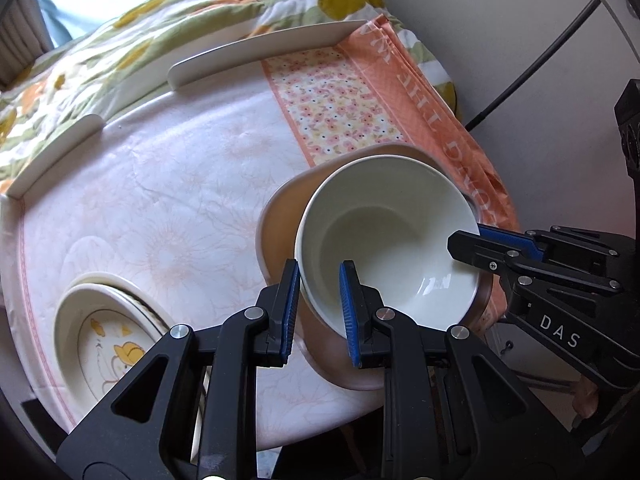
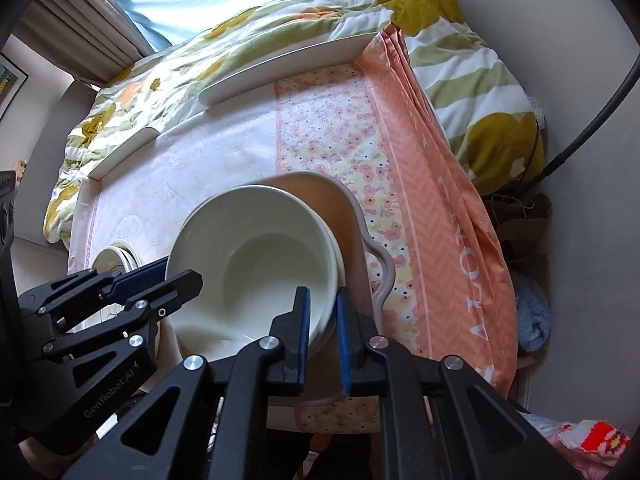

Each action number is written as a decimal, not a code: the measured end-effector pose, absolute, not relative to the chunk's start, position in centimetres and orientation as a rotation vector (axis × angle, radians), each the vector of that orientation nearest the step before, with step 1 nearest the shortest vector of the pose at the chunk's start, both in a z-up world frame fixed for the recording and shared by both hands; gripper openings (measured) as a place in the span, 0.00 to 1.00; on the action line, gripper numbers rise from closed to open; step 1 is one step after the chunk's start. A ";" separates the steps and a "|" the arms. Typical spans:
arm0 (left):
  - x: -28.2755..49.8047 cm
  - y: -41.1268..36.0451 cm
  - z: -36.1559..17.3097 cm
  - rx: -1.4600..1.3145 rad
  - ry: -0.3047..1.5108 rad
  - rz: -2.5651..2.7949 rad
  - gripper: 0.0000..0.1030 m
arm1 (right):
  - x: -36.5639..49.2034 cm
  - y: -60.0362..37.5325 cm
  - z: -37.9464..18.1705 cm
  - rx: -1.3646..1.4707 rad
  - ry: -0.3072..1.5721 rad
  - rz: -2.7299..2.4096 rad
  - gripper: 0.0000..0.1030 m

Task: Organize plates and bowls
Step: 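Lower the white bowl into the cream bowl and release it, then grasp the rim of the pink dish holding the bowls, then carry the pink dish with bowls onto the plate stack and release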

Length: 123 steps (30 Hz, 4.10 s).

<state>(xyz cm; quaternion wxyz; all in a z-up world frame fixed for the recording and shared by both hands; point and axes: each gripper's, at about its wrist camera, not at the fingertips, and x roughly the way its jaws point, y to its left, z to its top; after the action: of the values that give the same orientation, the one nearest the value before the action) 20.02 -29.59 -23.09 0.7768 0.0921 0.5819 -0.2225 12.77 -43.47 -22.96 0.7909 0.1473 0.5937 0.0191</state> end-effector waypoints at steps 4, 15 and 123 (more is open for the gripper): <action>19.9 -29.1 -21.6 0.185 1.224 -0.478 0.17 | 12.4 -43.5 -22.6 0.326 1.272 0.041 0.11; 18.1 -25.4 -11.7 0.128 0.909 -0.464 0.18 | 10.4 -44.2 -15.0 0.194 1.072 0.114 0.29; 15.4 -4.3 -26.2 0.284 1.256 -0.468 0.13 | 12.1 -18.1 -25.3 -0.043 1.247 0.355 0.11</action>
<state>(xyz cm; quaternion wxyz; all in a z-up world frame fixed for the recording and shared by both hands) 15.37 -4.27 -26.23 0.7744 0.1312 0.5800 -0.2161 12.14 -18.06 -25.26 0.7971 -0.0201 0.5805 0.1652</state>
